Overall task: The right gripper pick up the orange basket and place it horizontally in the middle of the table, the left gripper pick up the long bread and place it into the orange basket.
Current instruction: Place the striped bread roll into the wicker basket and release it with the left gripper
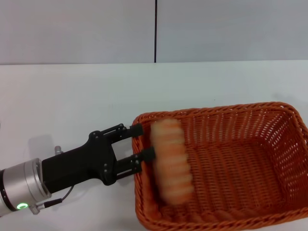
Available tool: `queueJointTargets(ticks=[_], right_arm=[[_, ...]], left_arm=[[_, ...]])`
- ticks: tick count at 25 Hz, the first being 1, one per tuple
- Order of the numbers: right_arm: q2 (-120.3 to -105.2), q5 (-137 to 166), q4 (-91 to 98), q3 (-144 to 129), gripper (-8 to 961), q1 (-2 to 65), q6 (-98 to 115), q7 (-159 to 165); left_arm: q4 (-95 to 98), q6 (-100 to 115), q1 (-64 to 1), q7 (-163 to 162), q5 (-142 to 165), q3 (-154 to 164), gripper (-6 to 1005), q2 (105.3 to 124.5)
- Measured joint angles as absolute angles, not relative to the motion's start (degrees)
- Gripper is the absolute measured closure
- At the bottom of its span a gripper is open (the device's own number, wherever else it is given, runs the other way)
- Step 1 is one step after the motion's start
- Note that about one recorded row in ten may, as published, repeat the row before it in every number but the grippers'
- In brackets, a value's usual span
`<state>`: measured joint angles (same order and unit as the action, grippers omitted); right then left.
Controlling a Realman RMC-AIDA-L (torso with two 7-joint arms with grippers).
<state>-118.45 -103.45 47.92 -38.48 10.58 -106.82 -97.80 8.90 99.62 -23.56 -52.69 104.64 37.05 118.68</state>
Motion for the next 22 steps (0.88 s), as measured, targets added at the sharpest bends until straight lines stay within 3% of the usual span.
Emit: queueJointTargets(ticks=[4, 10, 18, 22], right_arm=[[-118.41, -103.6, 47.4, -38.1, 486, 10.9, -106.7, -98.0], [-118.67, -103.8, 43.6, -30.6, 486, 14.3, -105.8, -101.5], [-118.5, -103.8, 33.9, -24.8, 486, 18.7, -97.8, -113.1], [-117.3, -103.7, 29.8, -23.9, 486, 20.7, -95.2, -118.4]], left_arm=[[8.9, 100.2, -23.0, -53.3, 104.8, 37.1, 436, 118.57], [10.6, 103.0, -19.8, -52.8, 103.1, 30.9, 198, 118.19], [12.2, 108.2, -12.7, -52.7, 101.5, 15.2, 183, 118.13], [11.5, 107.3, -10.1, -51.3, 101.5, 11.9, 182, 118.32]])
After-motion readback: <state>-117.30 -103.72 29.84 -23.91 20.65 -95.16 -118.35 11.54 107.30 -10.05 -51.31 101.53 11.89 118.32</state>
